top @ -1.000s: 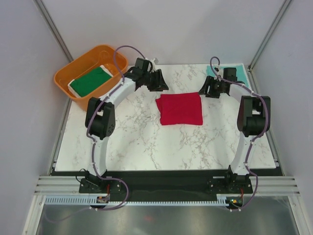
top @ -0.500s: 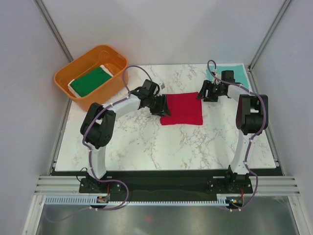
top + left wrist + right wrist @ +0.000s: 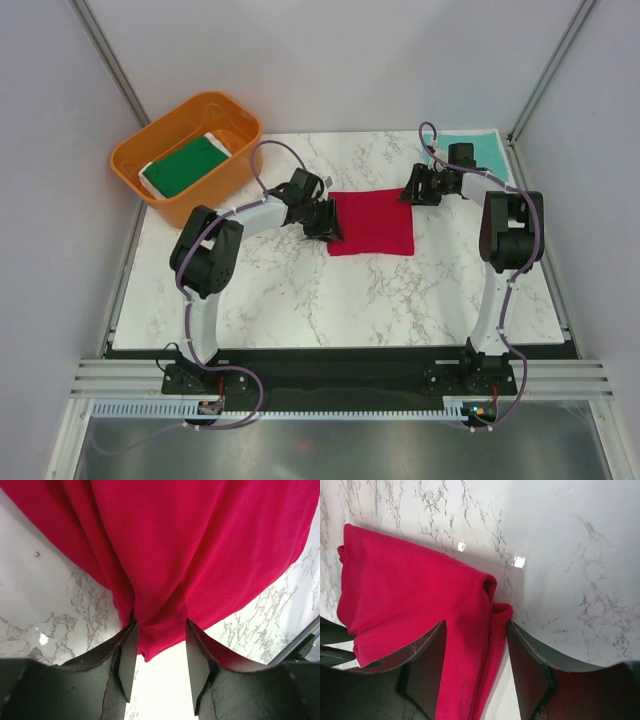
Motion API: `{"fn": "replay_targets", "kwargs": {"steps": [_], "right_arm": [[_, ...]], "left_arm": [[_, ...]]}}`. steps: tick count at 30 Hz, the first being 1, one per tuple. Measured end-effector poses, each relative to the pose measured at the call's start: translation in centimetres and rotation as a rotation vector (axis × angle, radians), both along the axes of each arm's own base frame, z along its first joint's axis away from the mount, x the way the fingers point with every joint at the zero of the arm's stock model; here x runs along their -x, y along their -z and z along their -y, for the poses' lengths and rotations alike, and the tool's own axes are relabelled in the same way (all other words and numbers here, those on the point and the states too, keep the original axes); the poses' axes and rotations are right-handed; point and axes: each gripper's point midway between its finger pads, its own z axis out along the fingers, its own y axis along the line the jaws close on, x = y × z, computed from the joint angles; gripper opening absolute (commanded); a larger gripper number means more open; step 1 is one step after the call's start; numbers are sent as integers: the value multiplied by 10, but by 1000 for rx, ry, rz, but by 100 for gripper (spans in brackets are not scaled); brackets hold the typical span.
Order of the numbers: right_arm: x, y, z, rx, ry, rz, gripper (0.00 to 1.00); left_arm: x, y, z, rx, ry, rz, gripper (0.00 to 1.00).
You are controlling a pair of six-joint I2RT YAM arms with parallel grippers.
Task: Fold and stack the t-shirts
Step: Neatly place the folded tshirt to the corner
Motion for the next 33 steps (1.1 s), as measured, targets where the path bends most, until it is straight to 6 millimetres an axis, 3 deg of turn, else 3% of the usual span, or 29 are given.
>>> {"fn": "replay_targets", "kwargs": {"steps": [6,10,15,23,27,30,33], "right_arm": [[-4,4,1,-23,-8,-1,43],[-4,9,5,-47,-11,-6,20],[-4,12,3,-94,-25,-20,0],[-5,12,-2,-144,-40,-24,0],[-5,12,-2,-142,-34,-27,0],[-4,10,-1,-114,-19,-26,0],[-2,6,4,-66,5,-24,0]], "left_arm": [[-6,1,-6,5,-17,3,50],[-8,2,-8,8,-26,2,50],[-11,3,-8,18,-31,1,50],[-18,6,-19,12,-65,-5,51],[-13,2,-27,41,-67,-42,53],[-10,-16,-33,55,-76,-41,53],[-13,-57,-35,100,-76,29,53]]}}
